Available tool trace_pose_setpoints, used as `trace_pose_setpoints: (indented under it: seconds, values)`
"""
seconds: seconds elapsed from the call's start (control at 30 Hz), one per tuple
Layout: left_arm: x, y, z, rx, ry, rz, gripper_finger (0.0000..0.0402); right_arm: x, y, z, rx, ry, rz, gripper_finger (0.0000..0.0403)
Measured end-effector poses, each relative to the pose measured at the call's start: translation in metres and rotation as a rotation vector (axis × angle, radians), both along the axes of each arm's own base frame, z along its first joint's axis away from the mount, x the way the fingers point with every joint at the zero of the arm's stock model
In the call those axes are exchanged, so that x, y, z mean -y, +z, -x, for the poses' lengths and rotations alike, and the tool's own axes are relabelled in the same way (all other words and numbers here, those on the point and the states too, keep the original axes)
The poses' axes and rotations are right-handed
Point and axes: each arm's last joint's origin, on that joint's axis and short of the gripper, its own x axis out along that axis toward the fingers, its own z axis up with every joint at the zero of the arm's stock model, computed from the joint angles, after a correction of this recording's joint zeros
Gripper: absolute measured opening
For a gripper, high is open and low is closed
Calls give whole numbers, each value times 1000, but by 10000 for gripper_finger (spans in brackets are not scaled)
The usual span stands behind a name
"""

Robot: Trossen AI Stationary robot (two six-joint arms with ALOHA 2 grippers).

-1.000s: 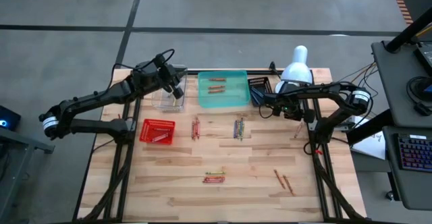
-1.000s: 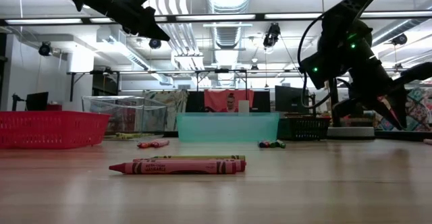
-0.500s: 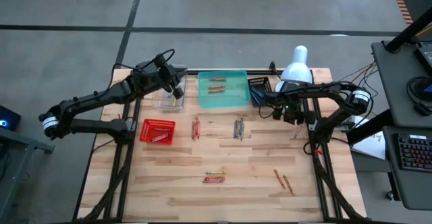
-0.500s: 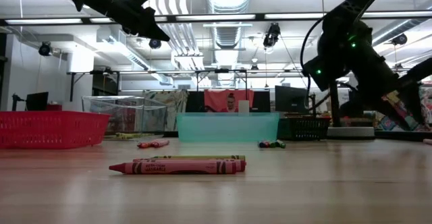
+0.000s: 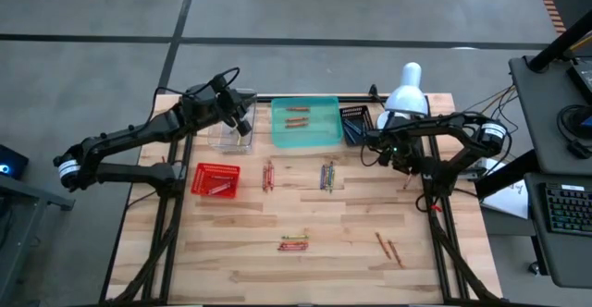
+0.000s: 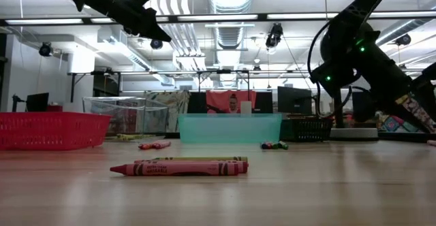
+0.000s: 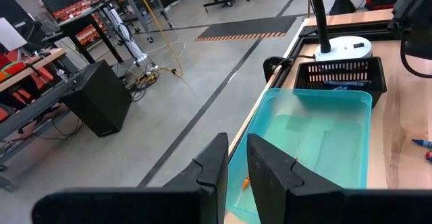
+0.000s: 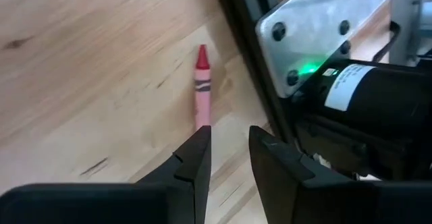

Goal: Sort crayons
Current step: Put the red crayon into the red bin

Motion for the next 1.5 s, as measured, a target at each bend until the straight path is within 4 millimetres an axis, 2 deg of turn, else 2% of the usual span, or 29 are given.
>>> trace_pose_setpoints:
  seconds: [0.63,0.87,1.1,1.27,1.5]
  values:
    - [0,0,0,-7,-3,-9,39,1,-7,0,-25,-35,56,84]
    - [0,0,0,-7,-3,-9,39,3,-22,-3,-81,-26,1,84]
    - [0,0,0,-15,-6,-19,39,4,-34,-10,-27,13,-58,82]
    - [0,0,0,-17,-7,-20,39,5,-23,-13,-1,26,-60,67]
    - [0,0,0,-16,-7,-20,39,-2,1,0,-91,30,-113,47]
